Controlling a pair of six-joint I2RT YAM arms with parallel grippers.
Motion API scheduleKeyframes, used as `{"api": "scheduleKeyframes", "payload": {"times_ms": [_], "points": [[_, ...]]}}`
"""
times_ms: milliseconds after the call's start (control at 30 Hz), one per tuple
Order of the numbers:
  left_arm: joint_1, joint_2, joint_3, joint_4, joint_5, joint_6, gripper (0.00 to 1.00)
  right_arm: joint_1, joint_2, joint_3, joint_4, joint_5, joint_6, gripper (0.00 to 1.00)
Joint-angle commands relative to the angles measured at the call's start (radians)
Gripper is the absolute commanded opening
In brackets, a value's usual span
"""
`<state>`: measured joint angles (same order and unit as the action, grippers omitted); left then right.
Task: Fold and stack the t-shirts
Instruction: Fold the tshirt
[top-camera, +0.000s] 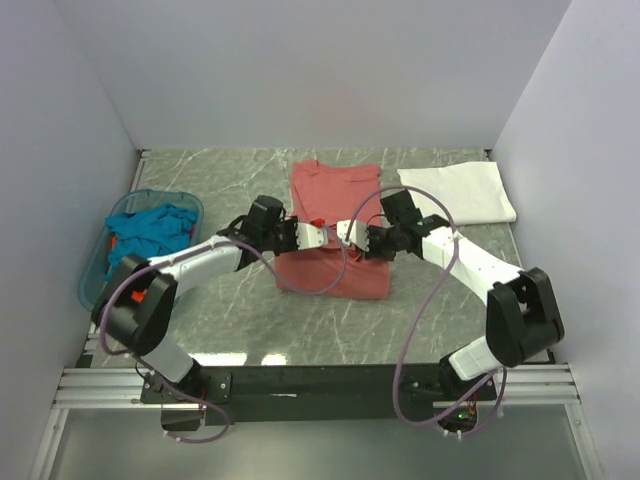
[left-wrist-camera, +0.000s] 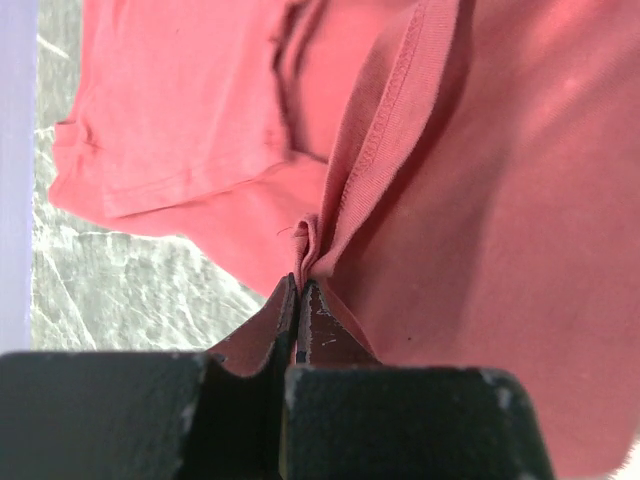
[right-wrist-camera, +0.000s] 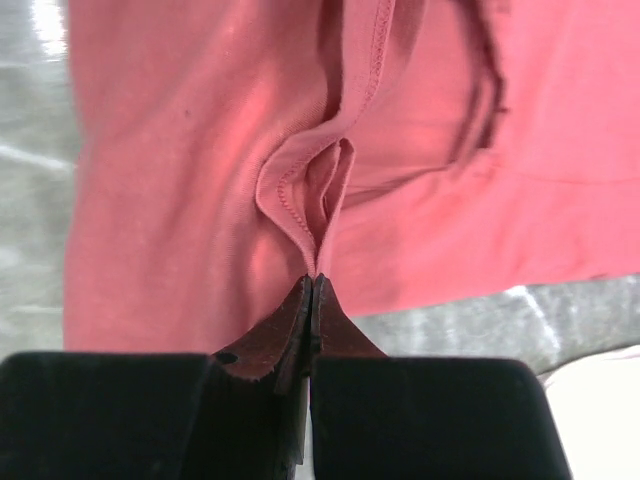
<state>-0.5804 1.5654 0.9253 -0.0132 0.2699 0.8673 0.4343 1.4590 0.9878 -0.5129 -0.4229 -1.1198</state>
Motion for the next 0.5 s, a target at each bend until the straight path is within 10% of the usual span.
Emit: {"api": "scheduleKeyframes", "payload": {"times_ms": [0,467], "points": [[0.046,0.064,0.087,0.016,0.084,0.041,0.00,-0.038,0.066,0.092,0.034,-0.030,0.000,0.00],[0.102,0.311,0.323,0.022,0.107,0.027,0.00,-0.115,0.257,0.278,0.068,0.004,0.041,0.00]]}}
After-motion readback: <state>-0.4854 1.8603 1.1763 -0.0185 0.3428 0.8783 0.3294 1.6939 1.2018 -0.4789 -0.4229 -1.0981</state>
